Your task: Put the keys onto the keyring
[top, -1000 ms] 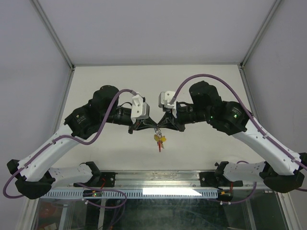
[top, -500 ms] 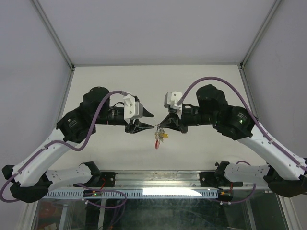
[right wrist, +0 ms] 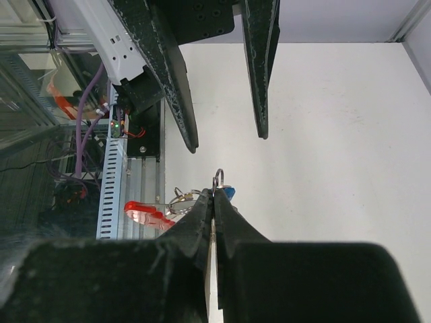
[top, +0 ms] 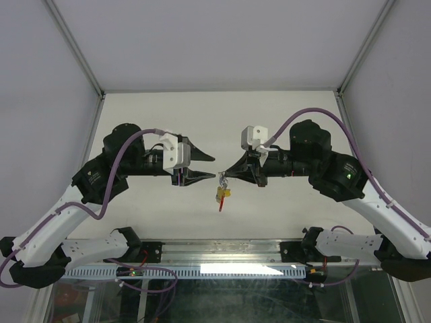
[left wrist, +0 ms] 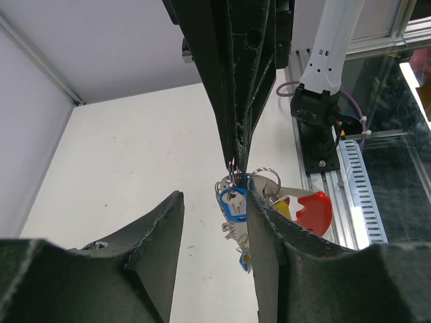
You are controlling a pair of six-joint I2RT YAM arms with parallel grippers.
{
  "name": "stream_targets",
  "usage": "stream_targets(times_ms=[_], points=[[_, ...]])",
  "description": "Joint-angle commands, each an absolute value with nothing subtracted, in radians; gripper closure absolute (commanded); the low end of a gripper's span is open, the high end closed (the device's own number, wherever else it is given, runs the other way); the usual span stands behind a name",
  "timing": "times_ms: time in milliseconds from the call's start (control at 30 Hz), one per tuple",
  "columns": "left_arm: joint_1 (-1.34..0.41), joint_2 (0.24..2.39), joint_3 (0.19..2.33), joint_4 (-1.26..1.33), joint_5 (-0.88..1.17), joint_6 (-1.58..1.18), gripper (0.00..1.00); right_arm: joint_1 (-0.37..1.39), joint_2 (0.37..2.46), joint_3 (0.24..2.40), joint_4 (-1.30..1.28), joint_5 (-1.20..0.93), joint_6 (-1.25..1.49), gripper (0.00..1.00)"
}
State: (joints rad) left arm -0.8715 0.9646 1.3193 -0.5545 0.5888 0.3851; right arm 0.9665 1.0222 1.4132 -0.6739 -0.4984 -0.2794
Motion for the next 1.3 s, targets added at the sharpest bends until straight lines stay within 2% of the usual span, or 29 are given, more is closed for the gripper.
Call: stream_targets(times_ms=[0, 367, 767, 1067, 1267], points=[[-0.879, 0.972, 1.321, -0.505, 0.642, 0.371, 0.59, 0.971, 1.009, 1.428, -0.585, -0.524, -0.261, 1.00], [-0.879, 0.993, 1.319, -0.505, 0.682, 0.367, 0.59, 0.971, 1.003, 1.432, -0.575, -0.535, -0.258, 1.00], [-0.879, 1.005, 1.327, -0.500, 0.718, 0.366, 0.76, 0.971, 1.003, 1.432, -0.563, -0.538, -0.256, 1.00], [-0.879, 1.001, 1.325, -0.500, 0.702, 0.371, 1.00, 0.971, 0.998, 1.431, -0.551, -0.541, -0.251, 1.00], [-0.880, 0.994, 1.325, -0.500, 0.695, 0.371, 1.00, 0.971, 0.971, 1.400, -0.500, -0.533, -0.228, 1.00]])
